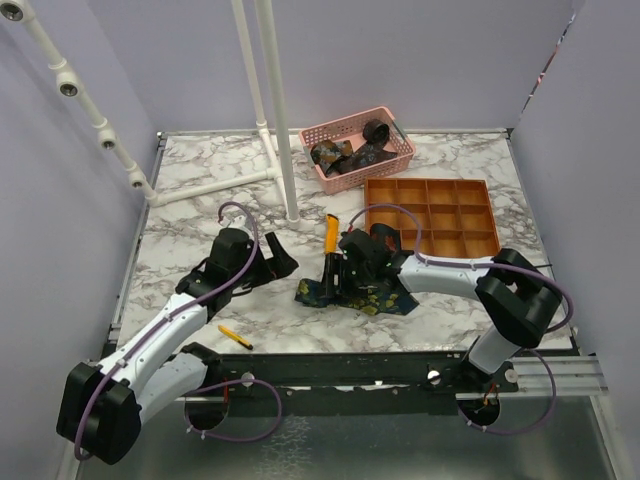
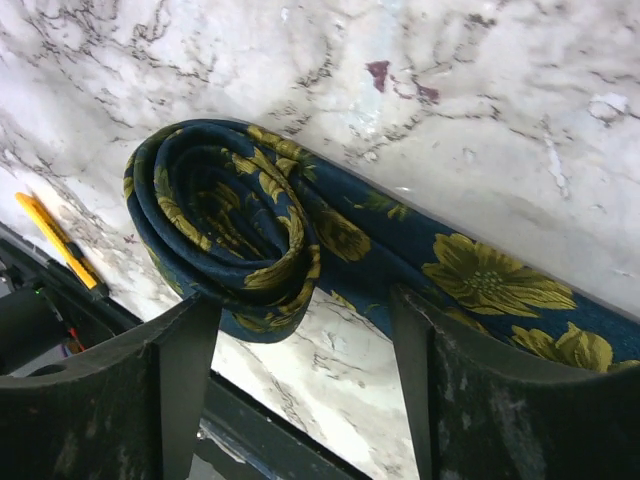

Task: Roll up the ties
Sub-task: Roll the tie at the center of the board.

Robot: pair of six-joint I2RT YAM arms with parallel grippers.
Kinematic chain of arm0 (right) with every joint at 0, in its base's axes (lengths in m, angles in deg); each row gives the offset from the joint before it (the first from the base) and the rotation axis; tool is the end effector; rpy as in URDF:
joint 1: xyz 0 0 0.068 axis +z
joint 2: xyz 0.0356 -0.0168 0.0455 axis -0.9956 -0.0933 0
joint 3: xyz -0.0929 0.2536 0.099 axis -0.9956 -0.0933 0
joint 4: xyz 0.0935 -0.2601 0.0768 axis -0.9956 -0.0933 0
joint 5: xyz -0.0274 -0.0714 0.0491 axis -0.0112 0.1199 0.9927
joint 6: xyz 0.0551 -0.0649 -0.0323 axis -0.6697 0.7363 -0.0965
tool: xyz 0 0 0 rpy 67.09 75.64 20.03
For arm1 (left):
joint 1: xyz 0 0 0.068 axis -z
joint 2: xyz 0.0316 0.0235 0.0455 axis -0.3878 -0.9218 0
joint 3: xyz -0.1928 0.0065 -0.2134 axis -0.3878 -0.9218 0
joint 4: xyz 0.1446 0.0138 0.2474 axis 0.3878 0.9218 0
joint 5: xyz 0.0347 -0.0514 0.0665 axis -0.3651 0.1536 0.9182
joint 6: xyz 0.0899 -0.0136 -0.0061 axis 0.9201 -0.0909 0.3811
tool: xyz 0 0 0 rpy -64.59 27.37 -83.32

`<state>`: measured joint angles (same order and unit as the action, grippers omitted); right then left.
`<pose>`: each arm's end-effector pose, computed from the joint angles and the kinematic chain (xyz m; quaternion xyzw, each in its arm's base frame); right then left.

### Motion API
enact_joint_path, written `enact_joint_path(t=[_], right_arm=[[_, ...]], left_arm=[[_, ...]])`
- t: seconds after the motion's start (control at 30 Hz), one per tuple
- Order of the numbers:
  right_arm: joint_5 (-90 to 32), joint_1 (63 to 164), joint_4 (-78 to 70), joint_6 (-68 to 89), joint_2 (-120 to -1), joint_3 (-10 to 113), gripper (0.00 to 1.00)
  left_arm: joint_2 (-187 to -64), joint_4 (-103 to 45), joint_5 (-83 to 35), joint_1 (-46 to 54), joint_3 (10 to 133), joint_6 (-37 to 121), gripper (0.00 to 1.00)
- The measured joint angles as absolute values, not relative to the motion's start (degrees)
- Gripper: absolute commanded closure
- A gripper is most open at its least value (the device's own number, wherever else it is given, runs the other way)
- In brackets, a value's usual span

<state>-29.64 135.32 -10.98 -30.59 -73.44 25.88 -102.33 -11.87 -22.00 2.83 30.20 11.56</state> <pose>0.2293 0.2957 0.1249 -0.0423 0.9419 0.2870 0.1694 0.2205 -0.1155 0.1961 -0.1026 0.8878 -0.2880 0.3441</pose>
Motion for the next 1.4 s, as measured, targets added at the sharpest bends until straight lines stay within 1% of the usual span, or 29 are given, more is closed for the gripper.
enact_joint_path(t=[0.2, 0.5, 0.63, 0.93, 1.07, 1.2, 1.3, 1.4], right_arm=[[-29.4, 133.3, -8.8, -30.5, -70.7, 21.4, 0.38], [-26.0, 128.8, -4.8, -28.2, -67.0, 15.1, 0.61], [-23.7, 127.6, -2.8, -26.4, -66.8, 13.6, 0.64], [-21.7, 126.9, 0.1, -23.8, -67.0, 12.0, 0.70], [-21.3, 126.9, 1.3, -23.2, -67.3, 11.5, 0.72], [-20.8, 126.9, 2.4, -23.0, -67.4, 11.0, 0.73], [-20.5, 126.7, 2.9, -23.0, -67.6, 10.8, 0.73], [-20.2, 126.6, 3.3, -23.0, -67.8, 10.8, 0.74]], left_arm=[[-104.9, -15.4, -27.6, 2.8, 28.8, 12.3, 0.01], [-112.4, -20.1, -36.2, 2.7, 28.9, 15.2, 0.01], [-117.6, -20.9, -39.7, 2.8, 30.1, 17.6, 0.01], [-126.2, -24.3, -44.8, 4.1, 35.7, 21.5, 0.02], [-131.1, -25.6, -46.2, 7.5, 38.3, 22.5, 0.07], [-135.6, -26.0, -47.4, 10.6, 39.3, 23.4, 0.15], [-138.1, -25.9, -48.1, 11.2, 39.4, 24.2, 0.22], [-138.9, -26.4, -49.2, 11.1, 39.6, 24.7, 0.32]])
